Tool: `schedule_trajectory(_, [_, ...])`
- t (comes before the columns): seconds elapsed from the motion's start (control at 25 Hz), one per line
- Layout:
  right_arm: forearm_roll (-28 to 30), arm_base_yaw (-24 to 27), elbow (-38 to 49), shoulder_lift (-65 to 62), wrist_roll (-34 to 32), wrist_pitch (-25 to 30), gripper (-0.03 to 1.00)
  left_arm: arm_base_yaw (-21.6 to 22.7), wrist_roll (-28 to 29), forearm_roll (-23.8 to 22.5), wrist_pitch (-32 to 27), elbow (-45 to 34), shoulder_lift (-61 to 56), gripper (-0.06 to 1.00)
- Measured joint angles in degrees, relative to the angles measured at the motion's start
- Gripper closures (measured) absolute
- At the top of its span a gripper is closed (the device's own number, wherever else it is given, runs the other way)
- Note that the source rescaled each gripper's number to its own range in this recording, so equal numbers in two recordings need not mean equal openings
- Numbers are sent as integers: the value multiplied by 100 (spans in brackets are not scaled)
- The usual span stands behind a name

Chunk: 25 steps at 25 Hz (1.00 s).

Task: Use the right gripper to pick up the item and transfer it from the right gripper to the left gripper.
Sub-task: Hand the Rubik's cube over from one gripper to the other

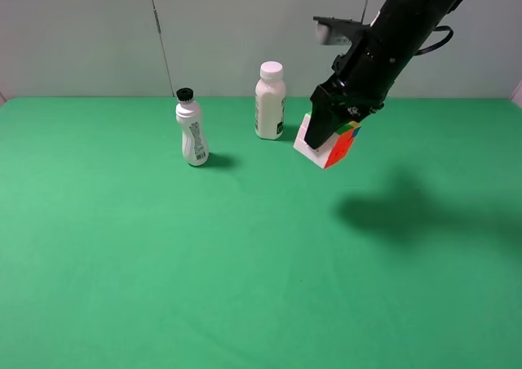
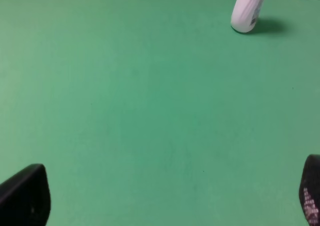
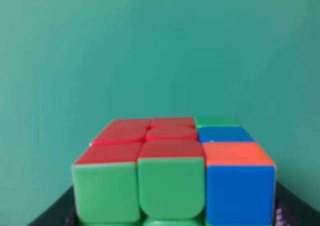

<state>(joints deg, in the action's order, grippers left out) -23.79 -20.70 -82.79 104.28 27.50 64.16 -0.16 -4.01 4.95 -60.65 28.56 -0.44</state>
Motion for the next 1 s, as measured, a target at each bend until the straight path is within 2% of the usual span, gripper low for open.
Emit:
schedule_trajectory(0.32, [-596,0,-380,-43,-122,489,94,0,-219,5,0,0,0,-6])
schedule_trajectory(0.56, [-1125,-34,-541,-43,-129,525,94,0,-313,5,5,0,0,-6])
schedule_trajectory(0.72, [-1160,-350,-541,-43,-129,525,94,0,-346,40,17,0,0,-6])
schedule_trajectory(0.84, [-1241,-667,-541,-43,-129,531,94,0,-583,255,21,25,84,-6])
schedule_trajectory(1.0, [-1479,-917,-541,-43,-129,541,94,0,-1276,575,249,183,632,-6])
